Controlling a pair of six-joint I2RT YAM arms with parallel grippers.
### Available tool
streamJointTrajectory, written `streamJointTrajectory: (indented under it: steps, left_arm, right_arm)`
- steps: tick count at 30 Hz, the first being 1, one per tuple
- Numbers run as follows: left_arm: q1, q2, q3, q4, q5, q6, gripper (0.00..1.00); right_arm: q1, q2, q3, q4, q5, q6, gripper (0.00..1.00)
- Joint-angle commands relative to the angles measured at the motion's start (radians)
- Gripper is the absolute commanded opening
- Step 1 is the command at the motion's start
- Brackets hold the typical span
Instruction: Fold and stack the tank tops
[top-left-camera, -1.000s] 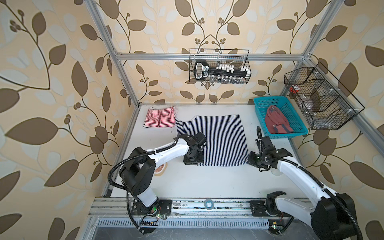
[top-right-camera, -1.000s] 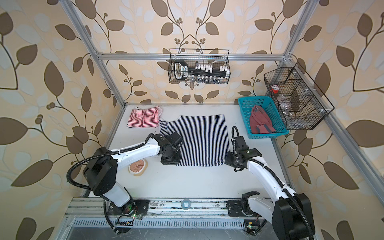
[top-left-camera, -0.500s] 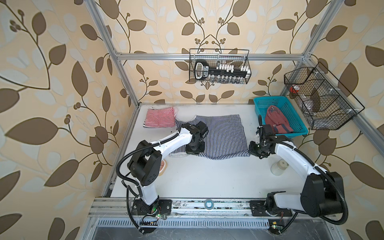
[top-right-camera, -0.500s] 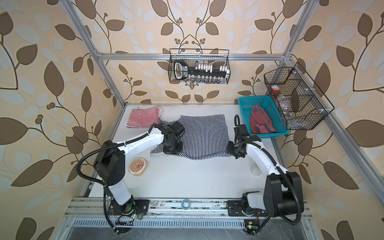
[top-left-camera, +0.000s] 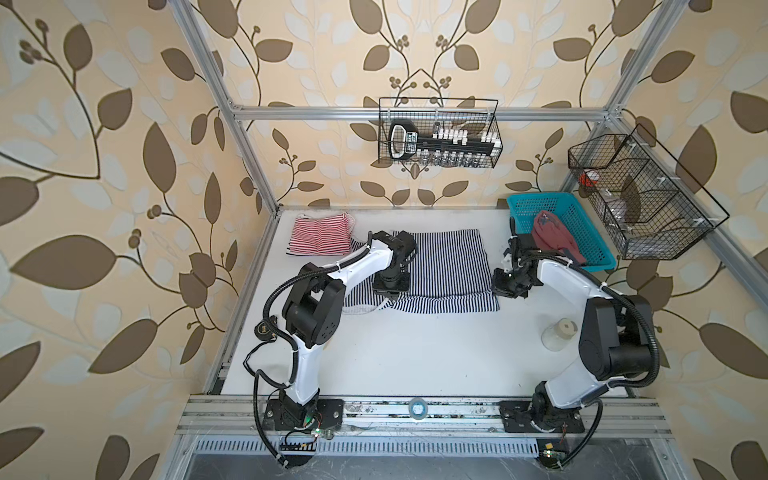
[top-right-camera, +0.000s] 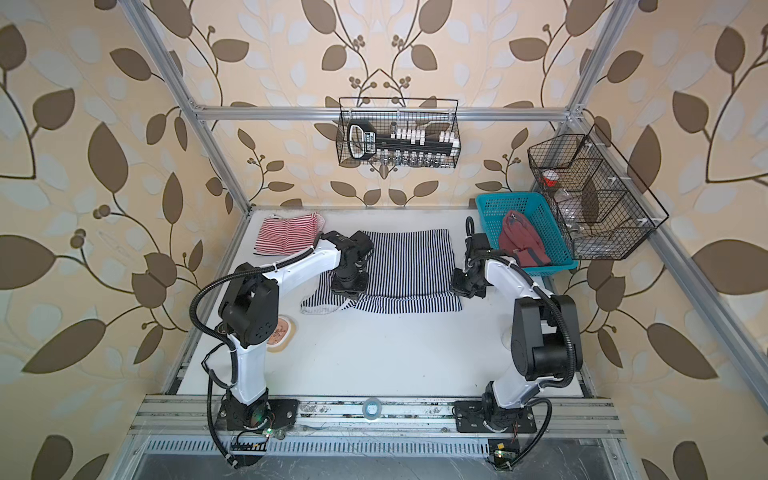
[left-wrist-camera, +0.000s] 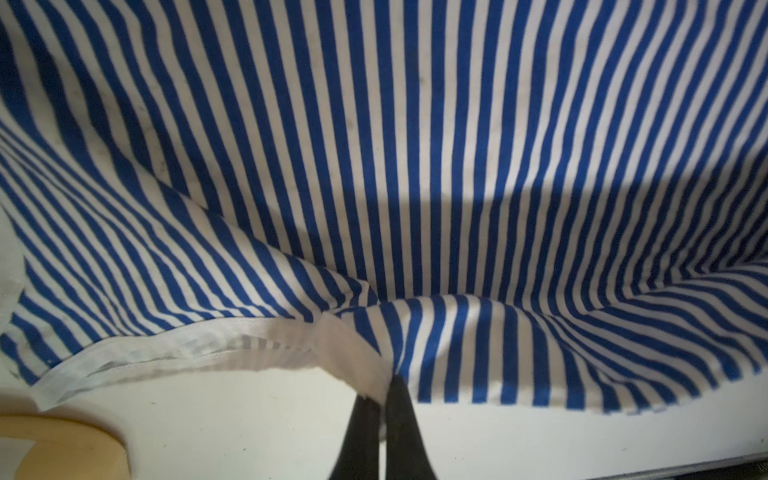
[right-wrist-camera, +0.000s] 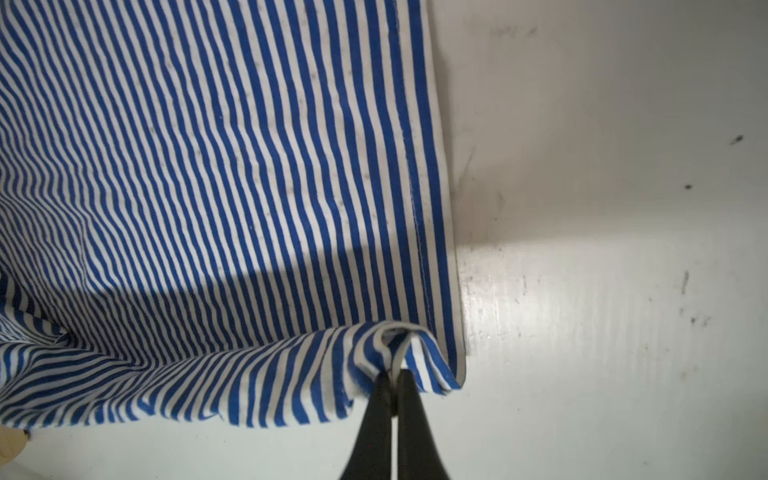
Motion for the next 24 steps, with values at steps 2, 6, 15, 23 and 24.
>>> streamJointTrajectory:
  steps: [2, 6, 15, 23, 24]
  left_arm:
    - [0.029, 0.034, 0.060, -0.062, 0.023, 0.034, 0.00]
    - [0.043, 0.071, 0.103, -0.078, 0.027, 0.043, 0.00]
    - [0.059, 0.153, 0.217, -0.119, 0.034, 0.061, 0.00]
    - [0.076, 0.189, 0.243, -0.121, 0.045, 0.055, 0.07]
    - [0.079, 0.193, 0.250, -0.120, 0.047, 0.052, 0.09]
  right_arm:
    - [-0.012, 0.056, 0.068, -0.016, -0.021, -0.036, 0.00]
    - [-0.018, 0.107, 0.108, -0.025, -0.028, -0.047, 0.00]
    - [-0.039, 0.195, 0.181, -0.044, -0.048, -0.063, 0.00]
    - [-0.054, 0.243, 0.204, -0.044, -0.066, -0.057, 0.02]
    - [-0.055, 0.243, 0.205, -0.044, -0.064, -0.054, 0.06]
